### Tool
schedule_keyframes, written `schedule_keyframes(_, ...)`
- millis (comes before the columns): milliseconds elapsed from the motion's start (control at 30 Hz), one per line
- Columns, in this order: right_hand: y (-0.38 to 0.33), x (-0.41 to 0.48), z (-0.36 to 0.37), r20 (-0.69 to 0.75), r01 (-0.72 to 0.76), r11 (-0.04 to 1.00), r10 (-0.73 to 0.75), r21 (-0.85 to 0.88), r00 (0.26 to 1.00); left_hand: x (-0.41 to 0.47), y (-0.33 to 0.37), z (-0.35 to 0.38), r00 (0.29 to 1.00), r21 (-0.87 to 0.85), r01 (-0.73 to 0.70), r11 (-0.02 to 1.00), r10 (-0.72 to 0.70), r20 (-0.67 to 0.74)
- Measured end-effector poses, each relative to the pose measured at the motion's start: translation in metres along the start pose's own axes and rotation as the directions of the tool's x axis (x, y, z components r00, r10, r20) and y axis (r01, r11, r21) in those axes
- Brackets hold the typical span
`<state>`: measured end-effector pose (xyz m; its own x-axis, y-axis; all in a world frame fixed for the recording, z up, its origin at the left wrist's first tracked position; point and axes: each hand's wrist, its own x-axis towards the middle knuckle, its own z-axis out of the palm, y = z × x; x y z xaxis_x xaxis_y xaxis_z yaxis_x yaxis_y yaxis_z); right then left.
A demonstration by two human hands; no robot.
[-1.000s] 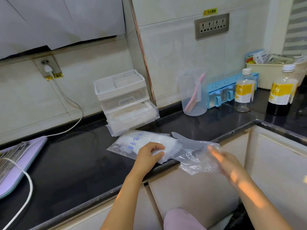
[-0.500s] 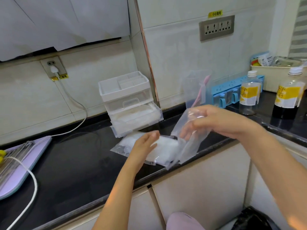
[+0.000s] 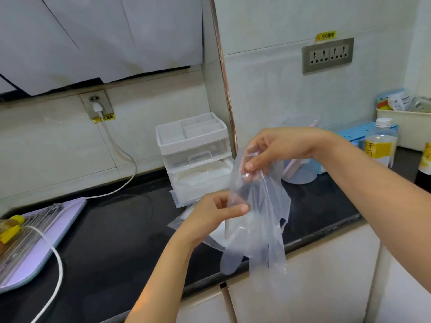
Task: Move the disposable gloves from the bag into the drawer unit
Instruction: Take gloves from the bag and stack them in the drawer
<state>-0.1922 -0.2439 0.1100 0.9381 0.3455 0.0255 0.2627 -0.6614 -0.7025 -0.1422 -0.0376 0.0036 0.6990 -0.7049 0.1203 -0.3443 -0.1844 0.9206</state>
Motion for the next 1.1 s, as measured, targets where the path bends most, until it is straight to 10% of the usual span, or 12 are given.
schedule_keyframes(333, 0.023, 0.094, -0.036, -0.291, -0.222, 0.948, 0.152, -0.226, 0.945, 0.059, 0.021, -0.083, 0.902, 0.402, 0.074, 0.913, 0.11, -0.417)
schedule_keyframes(533, 0.019, 0.128, -0.046, -0.596, 0.149, 0.979, -0.037, 0.14, 0.802, 0.092, 0.059, -0.129, 0.667, 0.59, -0.006, 0.807, 0.443, -0.599)
schedule_keyframes(633, 0.03, 0.126, -0.042, -0.629, 0.274, 0.947, -0.111, 0.168, 0.77, 0.082, 0.064, -0.125, 0.601, 0.79, -0.065, 0.61, 0.656, -0.457)
schedule_keyframes(767, 0.058, 0.118, -0.029, -0.573, 0.255, 0.943, -0.089, 0.215, 0.815, 0.072, 0.035, -0.106, 0.729, 0.9, -0.153, 0.408, 0.661, -0.176)
schedule_keyframes(900, 0.083, 0.12, -0.015, -0.456, 0.096, 0.976, 0.004, 0.195, 0.89, 0.084, 0.002, -0.101, 0.932, 0.852, -0.039, 0.522, 0.326, -0.158)
schedule_keyframes(1100, 0.101, 0.144, -0.002, -0.452, -0.182, 0.983, 0.148, -0.032, 0.879, 0.109, -0.02, -0.109, 0.983, 0.808, 0.158, 0.567, -0.013, -0.183)
